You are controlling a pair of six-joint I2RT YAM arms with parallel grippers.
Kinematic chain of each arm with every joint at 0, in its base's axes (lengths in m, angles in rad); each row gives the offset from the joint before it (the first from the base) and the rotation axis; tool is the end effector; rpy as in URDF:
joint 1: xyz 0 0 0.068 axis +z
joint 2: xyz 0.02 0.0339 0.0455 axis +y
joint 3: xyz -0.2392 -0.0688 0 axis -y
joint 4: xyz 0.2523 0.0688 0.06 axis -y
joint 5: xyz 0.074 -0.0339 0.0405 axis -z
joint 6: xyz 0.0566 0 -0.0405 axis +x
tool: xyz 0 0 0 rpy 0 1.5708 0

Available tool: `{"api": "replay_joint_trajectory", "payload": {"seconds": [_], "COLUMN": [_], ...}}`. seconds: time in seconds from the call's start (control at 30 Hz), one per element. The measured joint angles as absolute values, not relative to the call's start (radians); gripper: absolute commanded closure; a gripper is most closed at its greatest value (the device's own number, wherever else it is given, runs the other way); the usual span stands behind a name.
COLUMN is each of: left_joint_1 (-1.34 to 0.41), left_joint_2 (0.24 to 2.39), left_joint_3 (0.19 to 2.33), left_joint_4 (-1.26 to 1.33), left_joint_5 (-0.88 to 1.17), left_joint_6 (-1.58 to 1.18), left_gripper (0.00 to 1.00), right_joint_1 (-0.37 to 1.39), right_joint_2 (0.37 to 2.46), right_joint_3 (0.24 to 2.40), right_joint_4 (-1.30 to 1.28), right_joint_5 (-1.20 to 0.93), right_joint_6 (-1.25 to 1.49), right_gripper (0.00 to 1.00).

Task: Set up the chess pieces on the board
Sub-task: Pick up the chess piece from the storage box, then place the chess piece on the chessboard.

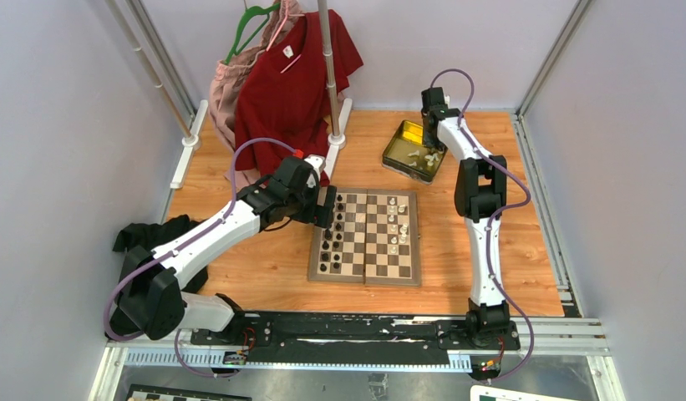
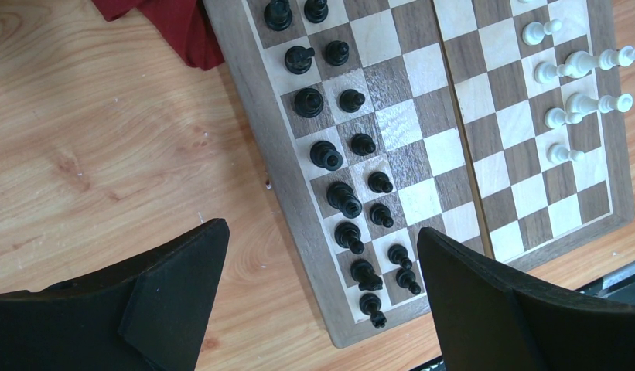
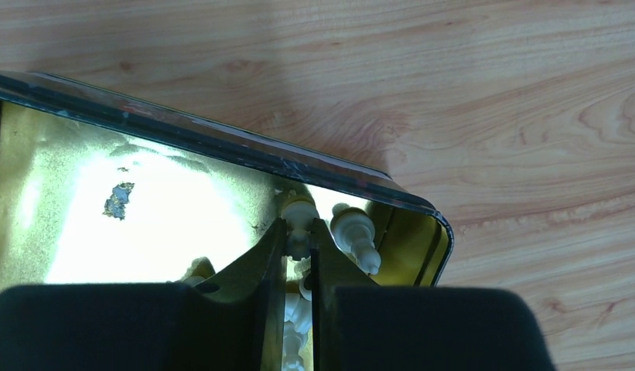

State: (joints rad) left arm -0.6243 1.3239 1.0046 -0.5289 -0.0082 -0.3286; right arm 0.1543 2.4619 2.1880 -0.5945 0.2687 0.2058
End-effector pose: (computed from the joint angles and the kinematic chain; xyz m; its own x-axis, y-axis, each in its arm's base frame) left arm 0.2488 -0.1787 0.2253 -0.7633 0.1521 -0.6279 0.3527 0.9124 -0.2076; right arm 0.5440 0.0694 0.1552 -0.7340 0.0852 -0.6738 0.1750 0.9823 -0.0663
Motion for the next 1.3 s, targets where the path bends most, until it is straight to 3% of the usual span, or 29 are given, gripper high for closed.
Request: {"api": "replay_joint_trajectory", "payload": {"seconds": [0.77, 1.3], "left_joint_1": [-0.625, -0.624], "left_joint_2": [1.253, 1.196], "left_joint_3": [0.980, 0.923], "left_joint_4": [-0.528, -0.521], "left_joint_5": [-0.009, -0.008], "left_joint_6": [-0.329, -0.330], "left_gripper": [0.02, 0.02], "right_joint_1": [0.195, 0.416], "right_joint_2": [2.333, 1.933], "right_joint_3": [2.128, 1.697], "right_joint_4": [-0.594, -0.603], "right_joint_5": [0.270, 0.265], "right_joint_6": [0.119, 0.118], "right_gripper": [1.00, 1.00]}}
